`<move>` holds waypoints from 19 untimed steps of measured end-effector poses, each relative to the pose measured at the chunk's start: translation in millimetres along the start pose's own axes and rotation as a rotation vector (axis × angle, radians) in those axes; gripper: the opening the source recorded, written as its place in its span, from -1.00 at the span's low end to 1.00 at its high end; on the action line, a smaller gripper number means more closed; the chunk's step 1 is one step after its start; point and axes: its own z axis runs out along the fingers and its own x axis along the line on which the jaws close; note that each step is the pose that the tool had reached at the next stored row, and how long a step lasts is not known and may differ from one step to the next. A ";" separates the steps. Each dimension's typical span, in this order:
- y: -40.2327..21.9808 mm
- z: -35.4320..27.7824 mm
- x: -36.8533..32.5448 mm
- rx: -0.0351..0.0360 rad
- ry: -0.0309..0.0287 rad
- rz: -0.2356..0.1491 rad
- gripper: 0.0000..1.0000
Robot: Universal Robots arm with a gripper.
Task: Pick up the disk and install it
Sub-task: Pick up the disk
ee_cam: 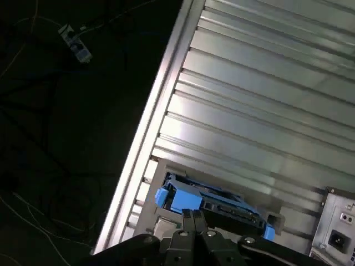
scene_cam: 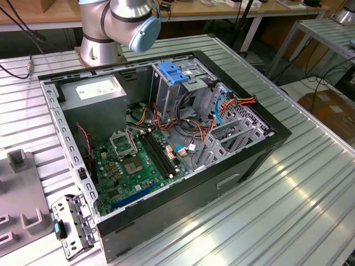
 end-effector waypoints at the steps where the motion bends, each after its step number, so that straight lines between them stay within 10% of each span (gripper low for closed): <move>1: 0.0 0.0 0.0 0.0000 0.0030 -0.069 -0.79; 19: 0.0 0.0 0.1 0.0002 0.0096 -0.221 -0.79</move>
